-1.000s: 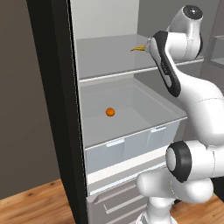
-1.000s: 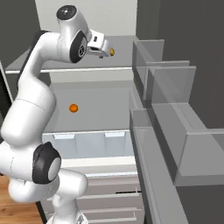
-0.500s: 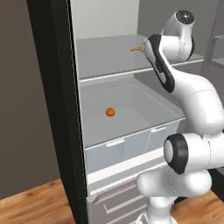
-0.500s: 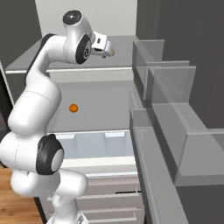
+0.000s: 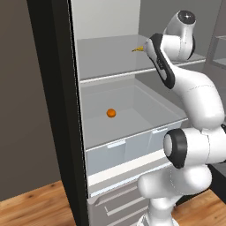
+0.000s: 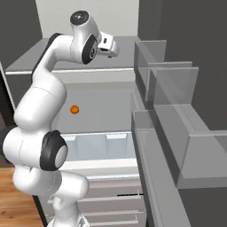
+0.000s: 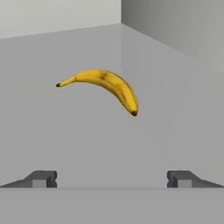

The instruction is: Retrieve the banana and tangerine from the fridge and place them into the bowl on the dining table.

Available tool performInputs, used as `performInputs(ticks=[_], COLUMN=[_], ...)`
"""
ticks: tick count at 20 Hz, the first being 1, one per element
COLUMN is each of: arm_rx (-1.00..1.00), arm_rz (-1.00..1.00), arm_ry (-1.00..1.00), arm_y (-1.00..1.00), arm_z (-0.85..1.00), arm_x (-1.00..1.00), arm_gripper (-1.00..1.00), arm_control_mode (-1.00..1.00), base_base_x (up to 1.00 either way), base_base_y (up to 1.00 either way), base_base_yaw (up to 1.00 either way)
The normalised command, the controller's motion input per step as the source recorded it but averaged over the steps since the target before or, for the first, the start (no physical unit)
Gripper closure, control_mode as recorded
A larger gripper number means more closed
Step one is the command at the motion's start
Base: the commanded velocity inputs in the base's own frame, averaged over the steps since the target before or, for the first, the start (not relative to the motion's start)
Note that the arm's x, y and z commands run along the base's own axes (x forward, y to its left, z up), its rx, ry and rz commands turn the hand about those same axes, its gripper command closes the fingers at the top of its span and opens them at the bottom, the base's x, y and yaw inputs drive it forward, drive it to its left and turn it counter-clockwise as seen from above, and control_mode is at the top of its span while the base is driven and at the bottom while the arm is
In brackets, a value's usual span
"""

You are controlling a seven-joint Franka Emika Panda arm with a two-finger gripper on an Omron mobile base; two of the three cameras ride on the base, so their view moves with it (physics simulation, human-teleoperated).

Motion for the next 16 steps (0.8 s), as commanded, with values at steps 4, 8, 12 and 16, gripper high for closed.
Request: performInputs(ticks=[4, 8, 12, 16], arm_rx=[0.0, 0.0, 0.0, 0.0], arm_rz=[0.01, 0.07, 0.11, 0.1], arm_ry=[0.0, 0.0, 0.0, 0.0], arm_y=[-0.05, -0.06, -0.1, -0.17], arm_z=[-0.01, -0.06, -0.1, -0.07], arm_x=[0.29, 0.38, 0.29, 0.31], arm_gripper=[-1.0, -1.0, -1.0, -1.0], arm_control_mode=[-1.0, -1.0, -1.0, -1.0], base_base_x=[0.0, 0.0, 0.0, 0.0], base_base_y=[0.0, 0.0, 0.0, 0.0], base_base_yaw=[0.0, 0.0, 0.0, 0.0])
